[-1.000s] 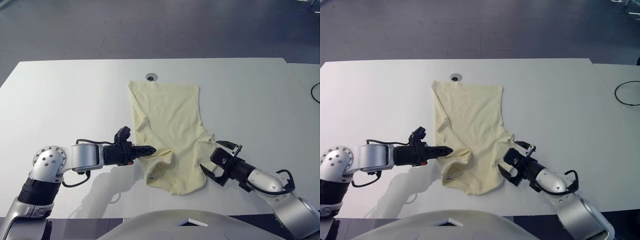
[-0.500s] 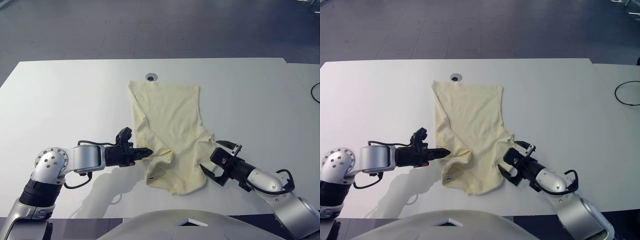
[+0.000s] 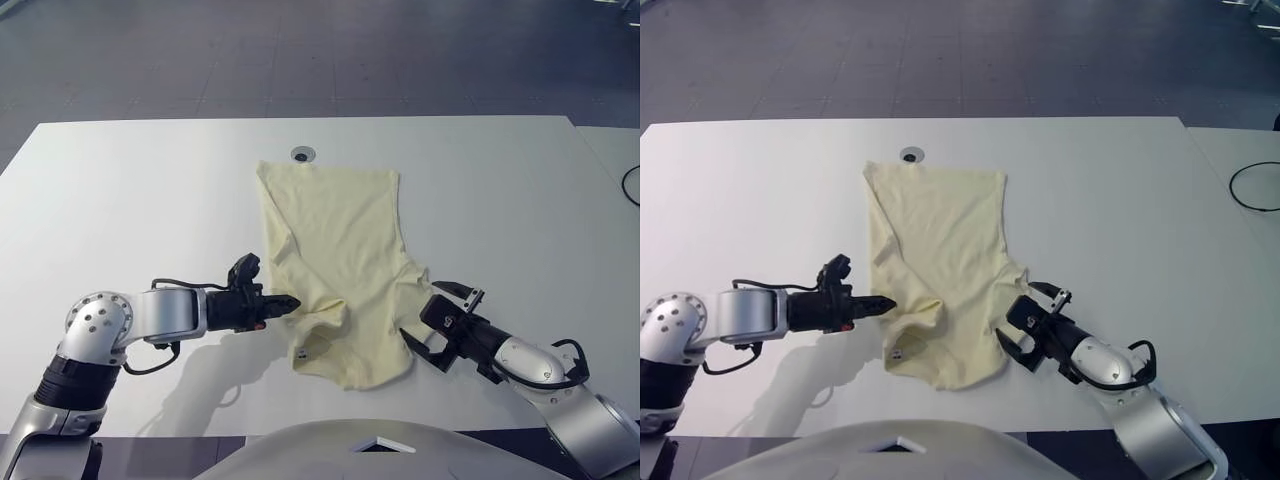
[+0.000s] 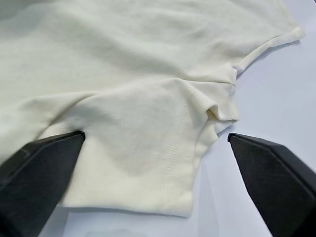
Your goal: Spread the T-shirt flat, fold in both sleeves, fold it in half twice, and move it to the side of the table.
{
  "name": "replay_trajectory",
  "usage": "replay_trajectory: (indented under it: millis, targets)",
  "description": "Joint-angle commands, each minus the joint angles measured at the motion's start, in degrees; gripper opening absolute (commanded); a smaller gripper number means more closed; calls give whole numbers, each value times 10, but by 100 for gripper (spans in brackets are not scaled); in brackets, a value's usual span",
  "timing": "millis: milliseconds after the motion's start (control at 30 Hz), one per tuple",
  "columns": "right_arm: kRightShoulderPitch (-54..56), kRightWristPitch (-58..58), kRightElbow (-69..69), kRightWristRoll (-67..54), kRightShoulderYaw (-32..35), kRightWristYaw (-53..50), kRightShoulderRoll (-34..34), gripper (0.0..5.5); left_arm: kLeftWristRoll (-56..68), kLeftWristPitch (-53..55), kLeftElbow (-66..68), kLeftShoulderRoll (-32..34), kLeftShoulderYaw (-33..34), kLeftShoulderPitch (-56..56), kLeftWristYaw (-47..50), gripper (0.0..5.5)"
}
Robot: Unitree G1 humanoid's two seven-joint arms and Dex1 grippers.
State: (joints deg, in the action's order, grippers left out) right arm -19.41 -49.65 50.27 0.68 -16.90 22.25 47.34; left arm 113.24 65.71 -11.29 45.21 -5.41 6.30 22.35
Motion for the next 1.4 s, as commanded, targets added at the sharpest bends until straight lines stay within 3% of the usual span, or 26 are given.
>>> replay_trajectory:
  millis: [33, 233, 567, 867, 1400]
  targets:
    - [-29, -32, -23, 8, -7, -1, 0, 540, -2, 26, 25, 39, 26, 33, -24, 2]
    - [-41, -35, -19, 10, -1, -8, -4, 540, -2, 61, 60, 80, 35, 63, -58, 2]
    - [-75, -38, -20, 14, 21, -20, -3, 540, -11, 143, 80, 255, 48, 38, -205, 2]
    - [-86, -43, -11, 14, 24, -26, -4, 540, -216, 175, 84, 266, 36, 49, -326, 2]
    - [-58, -33, -29, 17, 31, 0, 7, 540, -549, 120, 107, 249, 7, 65, -568, 2]
